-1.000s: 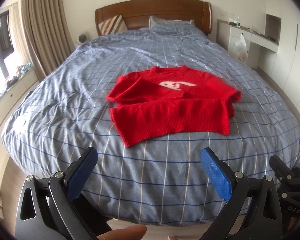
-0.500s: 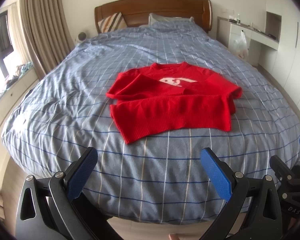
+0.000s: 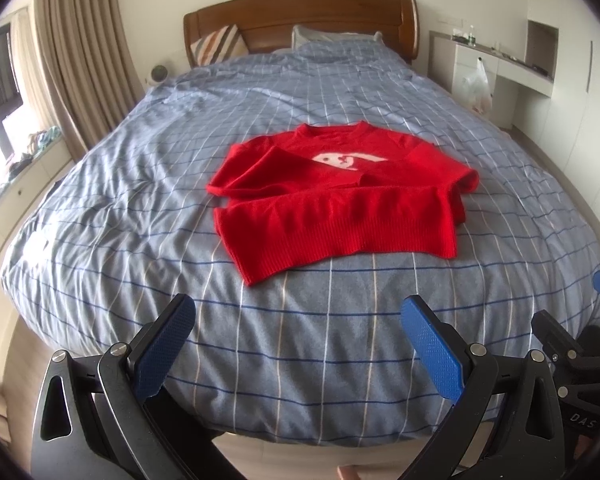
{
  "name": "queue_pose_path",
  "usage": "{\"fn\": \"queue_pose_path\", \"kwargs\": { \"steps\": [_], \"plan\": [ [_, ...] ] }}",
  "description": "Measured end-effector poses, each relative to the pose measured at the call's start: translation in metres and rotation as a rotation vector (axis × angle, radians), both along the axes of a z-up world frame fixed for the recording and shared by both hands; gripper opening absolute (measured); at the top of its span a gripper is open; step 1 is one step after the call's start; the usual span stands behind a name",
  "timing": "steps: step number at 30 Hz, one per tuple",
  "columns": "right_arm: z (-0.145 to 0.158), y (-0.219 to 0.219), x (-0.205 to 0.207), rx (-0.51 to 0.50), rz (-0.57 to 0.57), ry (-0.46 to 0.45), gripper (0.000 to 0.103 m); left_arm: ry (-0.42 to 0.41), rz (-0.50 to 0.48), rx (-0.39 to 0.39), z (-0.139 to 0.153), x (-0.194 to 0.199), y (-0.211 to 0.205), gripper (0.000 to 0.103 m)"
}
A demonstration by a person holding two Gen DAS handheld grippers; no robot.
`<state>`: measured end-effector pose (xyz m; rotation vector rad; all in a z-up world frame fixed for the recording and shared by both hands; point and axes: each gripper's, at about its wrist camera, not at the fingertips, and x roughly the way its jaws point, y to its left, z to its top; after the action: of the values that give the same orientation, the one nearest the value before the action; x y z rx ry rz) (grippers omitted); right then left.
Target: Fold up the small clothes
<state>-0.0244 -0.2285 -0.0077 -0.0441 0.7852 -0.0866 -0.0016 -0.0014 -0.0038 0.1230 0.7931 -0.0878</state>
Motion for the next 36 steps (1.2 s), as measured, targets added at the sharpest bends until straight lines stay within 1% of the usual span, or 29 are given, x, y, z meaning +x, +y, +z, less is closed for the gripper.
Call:
{"fn": "queue_pose_path", "kwargs": {
  "steps": [36],
  "plan": [
    [-0.0031,0.0023,-0.0007,0.007,0.002,0.012,0.103,0.009,0.002,-0.007,-0.0046,-0.0020,-0.0009,0.103]
  ]
}}
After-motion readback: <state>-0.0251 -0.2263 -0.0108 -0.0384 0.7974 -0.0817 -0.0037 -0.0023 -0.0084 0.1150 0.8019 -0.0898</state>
